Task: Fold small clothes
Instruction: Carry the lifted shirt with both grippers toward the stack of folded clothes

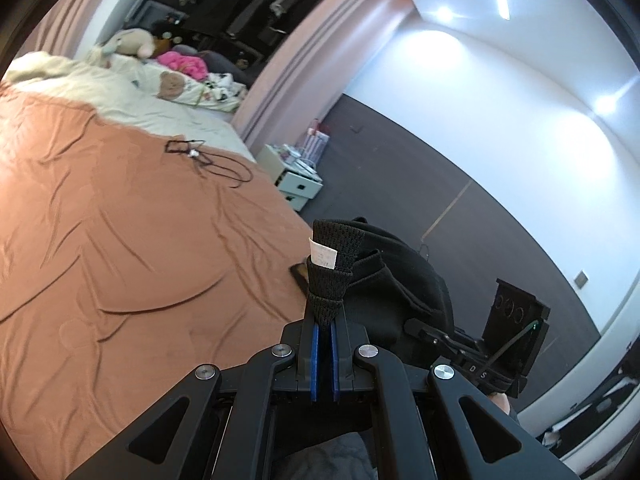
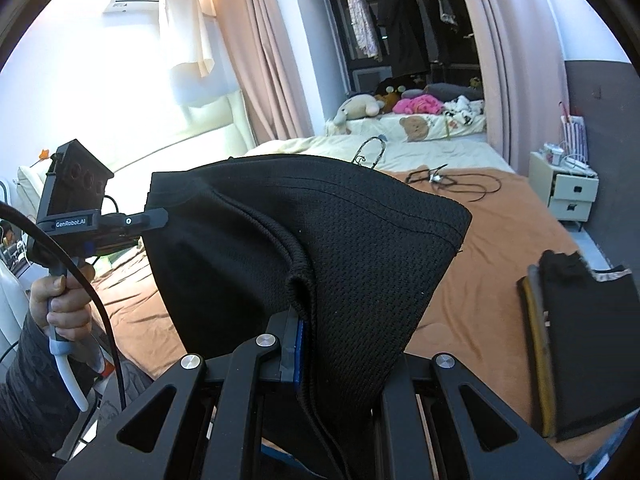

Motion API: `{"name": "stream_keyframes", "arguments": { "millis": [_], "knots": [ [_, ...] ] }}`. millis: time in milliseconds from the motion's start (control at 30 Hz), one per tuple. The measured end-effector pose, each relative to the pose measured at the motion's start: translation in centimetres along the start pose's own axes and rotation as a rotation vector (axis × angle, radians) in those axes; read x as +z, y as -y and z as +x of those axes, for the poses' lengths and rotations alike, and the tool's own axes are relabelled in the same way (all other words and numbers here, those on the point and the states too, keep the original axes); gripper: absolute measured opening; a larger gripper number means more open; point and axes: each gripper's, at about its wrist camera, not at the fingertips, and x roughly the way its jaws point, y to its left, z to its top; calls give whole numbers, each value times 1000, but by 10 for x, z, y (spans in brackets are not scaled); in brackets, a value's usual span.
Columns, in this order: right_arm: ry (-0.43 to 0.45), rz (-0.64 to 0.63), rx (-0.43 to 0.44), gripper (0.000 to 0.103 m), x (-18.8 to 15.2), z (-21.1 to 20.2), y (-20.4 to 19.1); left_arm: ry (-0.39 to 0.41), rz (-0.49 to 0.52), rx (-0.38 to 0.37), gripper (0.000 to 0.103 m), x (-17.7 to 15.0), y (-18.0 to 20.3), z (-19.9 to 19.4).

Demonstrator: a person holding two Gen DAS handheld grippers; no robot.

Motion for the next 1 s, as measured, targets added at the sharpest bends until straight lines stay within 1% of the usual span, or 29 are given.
{"name": "stream_keyframes", "arguments": {
  "millis": [167,400,500,767,1000],
  "knots": [
    [21,-10,-26,8,-4,-19,13,-24,38,-31,4,1,26,20],
    [66,2,-96,8,-17,-53,24,-83,95,-75,4,5,62,67],
    [78,11,-133,8,-24,-66,27,-111,118,-110,4,6,77,91],
    [99,27,-232,8,-38,-99,23,-172,171,-204,4,4,118,147],
    [104,38,-301,8,-46,-115,9,-230,212,-268,4,-5,154,191]
  ]
}}
